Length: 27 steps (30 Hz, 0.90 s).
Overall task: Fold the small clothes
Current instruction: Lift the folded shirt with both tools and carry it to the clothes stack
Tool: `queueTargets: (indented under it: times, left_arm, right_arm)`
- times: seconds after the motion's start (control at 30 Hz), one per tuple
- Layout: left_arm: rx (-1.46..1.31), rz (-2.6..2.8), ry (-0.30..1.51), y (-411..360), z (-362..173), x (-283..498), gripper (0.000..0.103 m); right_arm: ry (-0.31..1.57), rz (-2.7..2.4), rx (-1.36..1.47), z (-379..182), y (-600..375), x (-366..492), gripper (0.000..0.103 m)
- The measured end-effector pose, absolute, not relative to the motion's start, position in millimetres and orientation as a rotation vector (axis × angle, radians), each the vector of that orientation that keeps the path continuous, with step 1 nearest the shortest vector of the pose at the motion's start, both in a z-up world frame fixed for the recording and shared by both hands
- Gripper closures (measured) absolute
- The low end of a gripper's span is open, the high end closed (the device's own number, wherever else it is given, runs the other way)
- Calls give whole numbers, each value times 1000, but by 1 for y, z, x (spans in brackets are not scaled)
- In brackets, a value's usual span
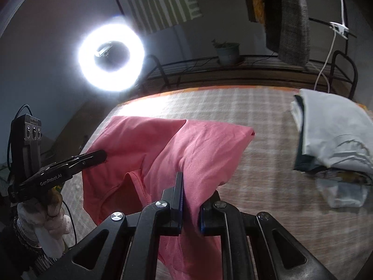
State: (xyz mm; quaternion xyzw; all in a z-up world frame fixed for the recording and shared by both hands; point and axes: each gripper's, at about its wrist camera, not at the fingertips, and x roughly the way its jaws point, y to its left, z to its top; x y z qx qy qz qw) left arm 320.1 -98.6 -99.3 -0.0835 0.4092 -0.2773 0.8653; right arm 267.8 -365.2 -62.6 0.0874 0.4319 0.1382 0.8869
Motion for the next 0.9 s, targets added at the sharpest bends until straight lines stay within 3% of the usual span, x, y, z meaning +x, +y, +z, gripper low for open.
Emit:
queueTargets:
  times: [0.53,0.9]
  left_arm:
    - [-118,-787,793,-301,-67,356,98]
    - [-103,-815,758,-413,-64,405,98]
  right_arm:
    - [814,25,122,-15,-541,268,95]
    - [755,-63,87,3,-642,320,95]
